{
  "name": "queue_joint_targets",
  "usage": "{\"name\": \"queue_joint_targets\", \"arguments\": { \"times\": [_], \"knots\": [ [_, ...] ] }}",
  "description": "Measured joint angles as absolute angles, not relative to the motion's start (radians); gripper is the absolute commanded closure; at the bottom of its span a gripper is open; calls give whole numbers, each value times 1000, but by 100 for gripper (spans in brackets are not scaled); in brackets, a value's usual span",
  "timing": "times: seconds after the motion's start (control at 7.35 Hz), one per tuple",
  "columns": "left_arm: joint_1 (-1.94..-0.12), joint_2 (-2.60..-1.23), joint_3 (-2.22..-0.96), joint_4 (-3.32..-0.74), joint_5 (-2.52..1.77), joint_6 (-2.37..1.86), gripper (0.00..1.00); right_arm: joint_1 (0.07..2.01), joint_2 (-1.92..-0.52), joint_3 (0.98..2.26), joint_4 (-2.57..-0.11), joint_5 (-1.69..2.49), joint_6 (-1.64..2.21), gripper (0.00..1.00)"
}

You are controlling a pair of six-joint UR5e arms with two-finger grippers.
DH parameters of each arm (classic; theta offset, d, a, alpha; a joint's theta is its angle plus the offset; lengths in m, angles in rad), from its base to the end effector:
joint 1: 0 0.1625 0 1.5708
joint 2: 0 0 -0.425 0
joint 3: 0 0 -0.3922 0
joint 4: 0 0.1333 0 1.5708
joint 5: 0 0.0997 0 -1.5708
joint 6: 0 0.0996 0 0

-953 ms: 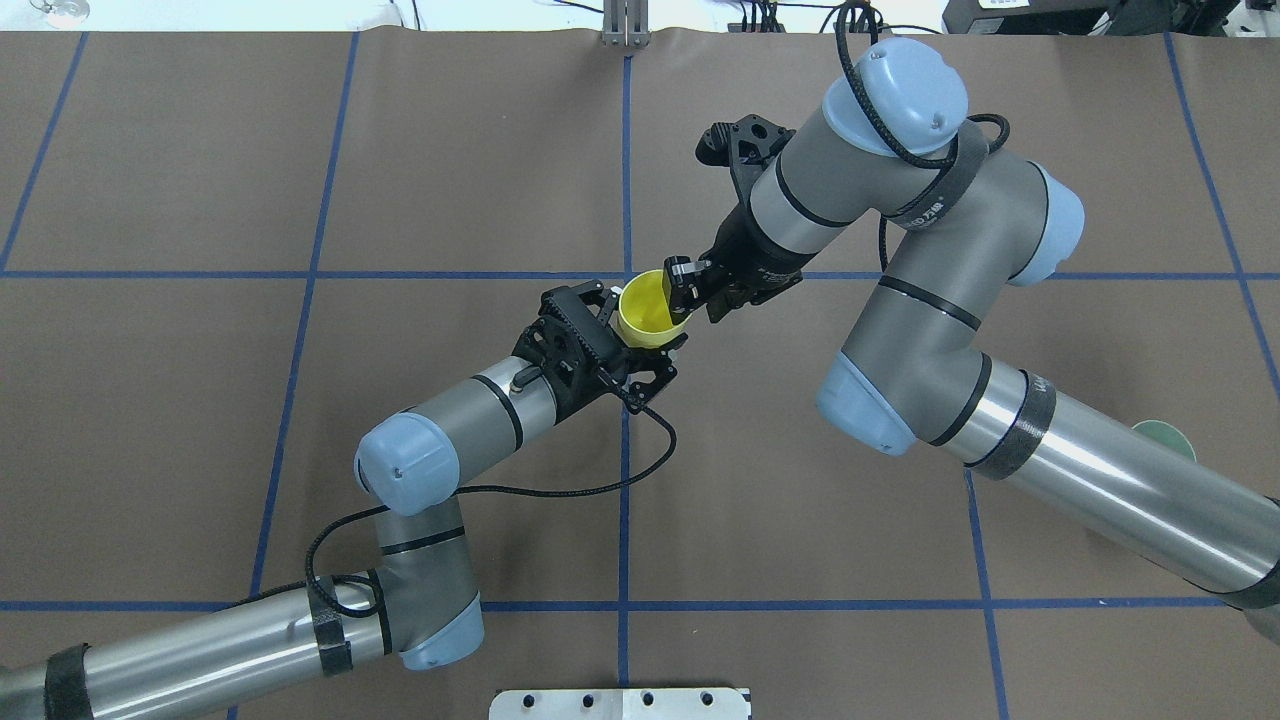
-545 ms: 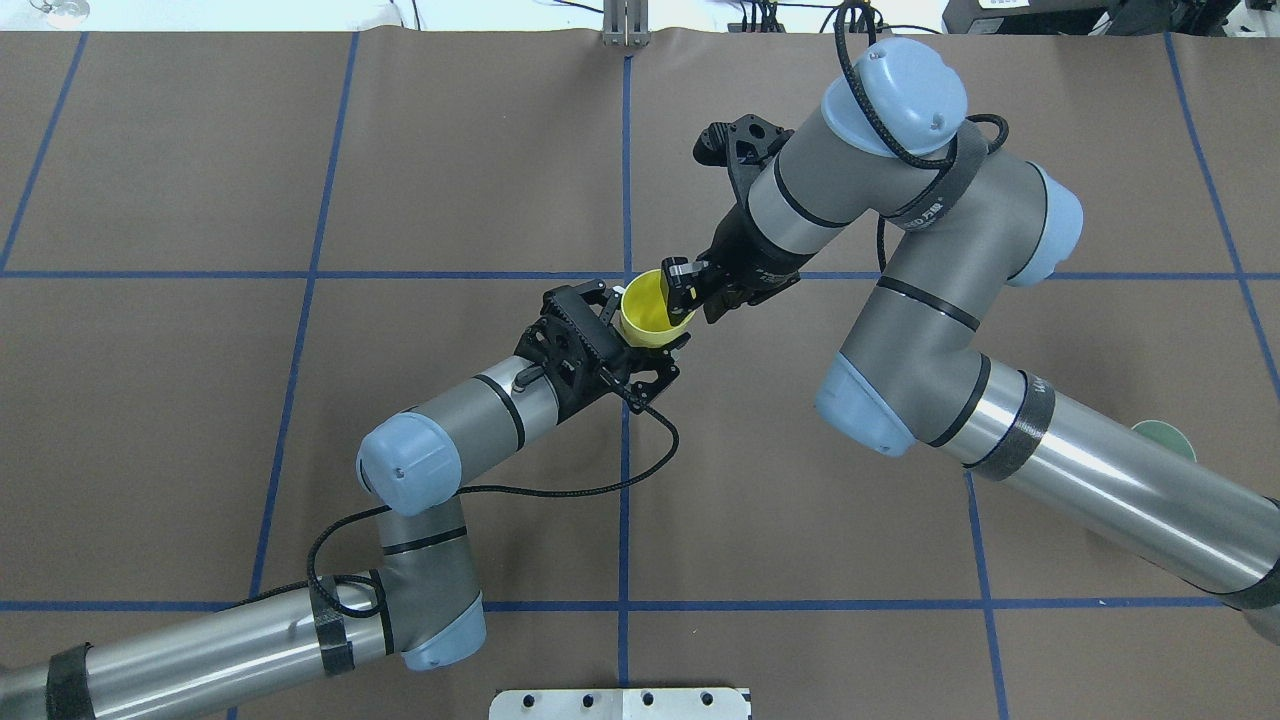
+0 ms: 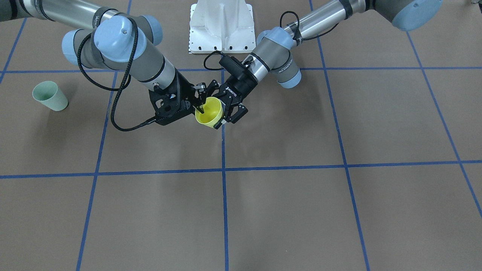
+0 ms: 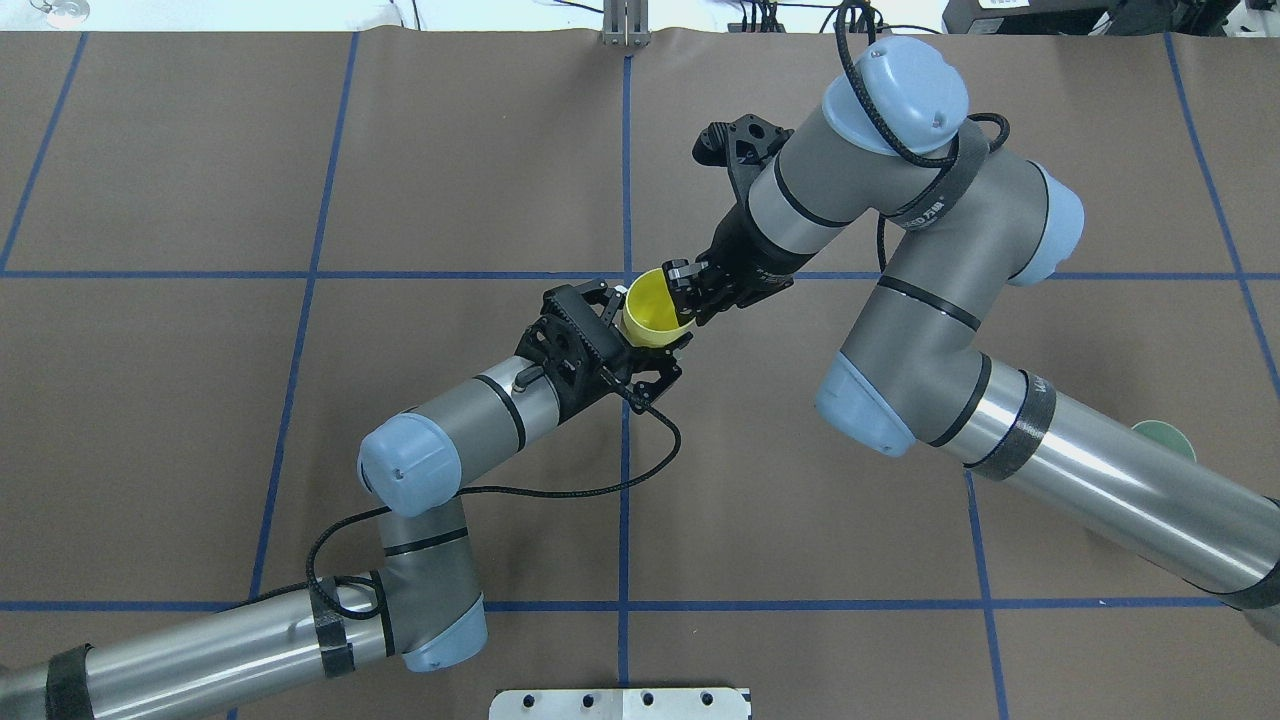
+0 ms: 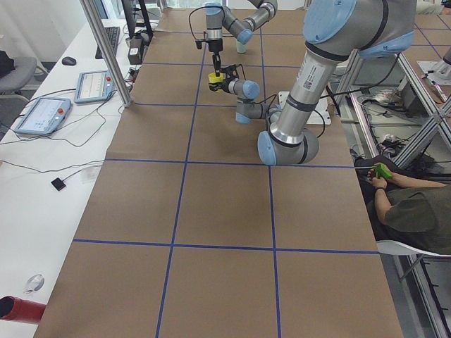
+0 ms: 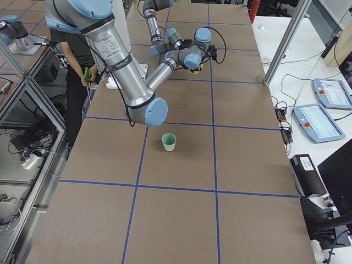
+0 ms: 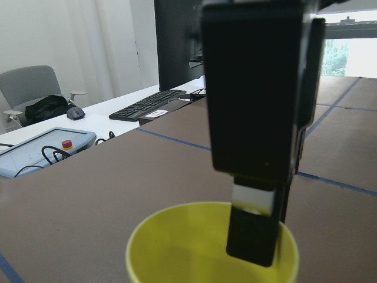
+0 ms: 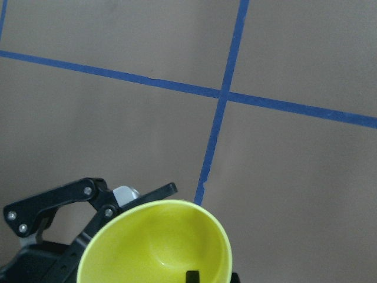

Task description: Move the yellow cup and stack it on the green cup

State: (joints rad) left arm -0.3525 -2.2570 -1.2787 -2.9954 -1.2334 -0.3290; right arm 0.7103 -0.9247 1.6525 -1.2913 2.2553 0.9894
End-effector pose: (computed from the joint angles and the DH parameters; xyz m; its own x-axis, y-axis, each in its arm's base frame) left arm 0.5977 -0.3970 0.2210 0.5189 0.7606 -0.3901 0.4205 0.1702 0.8912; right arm -0.4600 -0.4884 0.1979 0.3933 -0.2229 0.8920 0.1389 0.9734 0.1820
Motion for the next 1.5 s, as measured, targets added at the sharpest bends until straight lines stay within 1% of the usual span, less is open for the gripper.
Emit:
{"name": "queue_joint_targets", "arguments": {
  "times": [0.41, 1.09, 1.5],
  "knots": [
    [-353, -2249, -1297, -2996, -1207, -334, 1, 726, -927, 1663, -1297, 2295, 992, 100],
    [-347, -2246, -1300, -3031, -1206, -338, 1, 831, -949, 1683, -1325, 2373, 1010, 100],
    [-345, -2245, -1301, -3032, -1208, -379, 1, 925, -1078, 1812, -1394, 2383, 1014, 100]
  ]
}}
